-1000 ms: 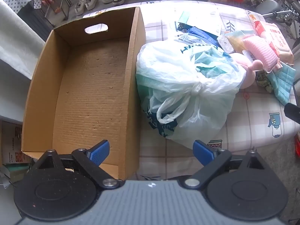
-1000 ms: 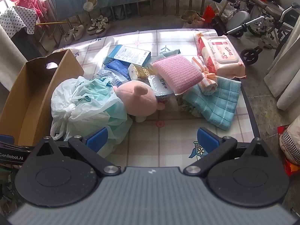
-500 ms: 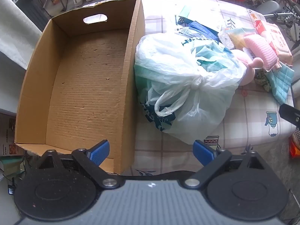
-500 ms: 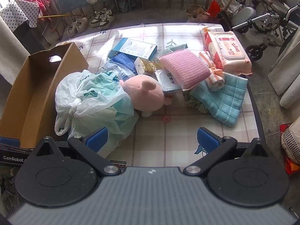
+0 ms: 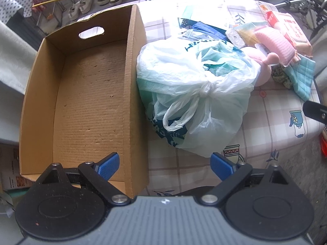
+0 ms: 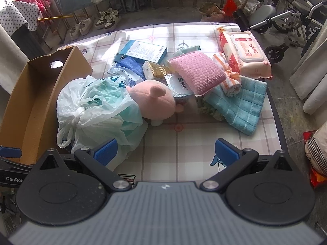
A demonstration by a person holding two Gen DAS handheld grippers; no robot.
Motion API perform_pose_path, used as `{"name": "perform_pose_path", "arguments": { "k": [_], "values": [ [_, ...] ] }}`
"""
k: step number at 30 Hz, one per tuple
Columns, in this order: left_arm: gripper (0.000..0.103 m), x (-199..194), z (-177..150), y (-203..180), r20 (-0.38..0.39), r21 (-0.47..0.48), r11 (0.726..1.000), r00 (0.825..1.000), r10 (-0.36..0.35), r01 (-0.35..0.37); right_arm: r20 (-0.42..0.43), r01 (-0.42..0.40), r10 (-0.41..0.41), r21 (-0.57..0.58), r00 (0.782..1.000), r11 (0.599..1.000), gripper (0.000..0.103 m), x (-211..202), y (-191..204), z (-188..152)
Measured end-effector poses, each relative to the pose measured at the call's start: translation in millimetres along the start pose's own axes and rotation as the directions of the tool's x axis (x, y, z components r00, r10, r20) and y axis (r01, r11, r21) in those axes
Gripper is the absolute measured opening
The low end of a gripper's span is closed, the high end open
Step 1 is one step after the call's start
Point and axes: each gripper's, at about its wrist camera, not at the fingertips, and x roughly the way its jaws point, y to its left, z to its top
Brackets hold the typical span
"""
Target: Organize soft objects
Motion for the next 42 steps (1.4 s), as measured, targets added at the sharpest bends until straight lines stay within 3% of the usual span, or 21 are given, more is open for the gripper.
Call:
{"name": "perform_pose_path", "arguments": {
  "k": [15, 42],
  "values": [
    [0.096, 2.5, 3.8, -0.6, -0.002, 0.052, 0.999, 1.000, -0.001, 0.001, 0.003, 0.012, -0.012, 0.010, 1.000, 1.000, 0.102, -0.3, -0.7, 1.8],
    [0.096, 4.0, 0.7, 1.3, -0.007, 0.034, 0.999, 1.000, 0.006, -0.006, -0.030, -0.023, 0.022, -0.035, 0.999, 0.999, 0.102, 5.7, 6.2, 4.1]
  ]
}}
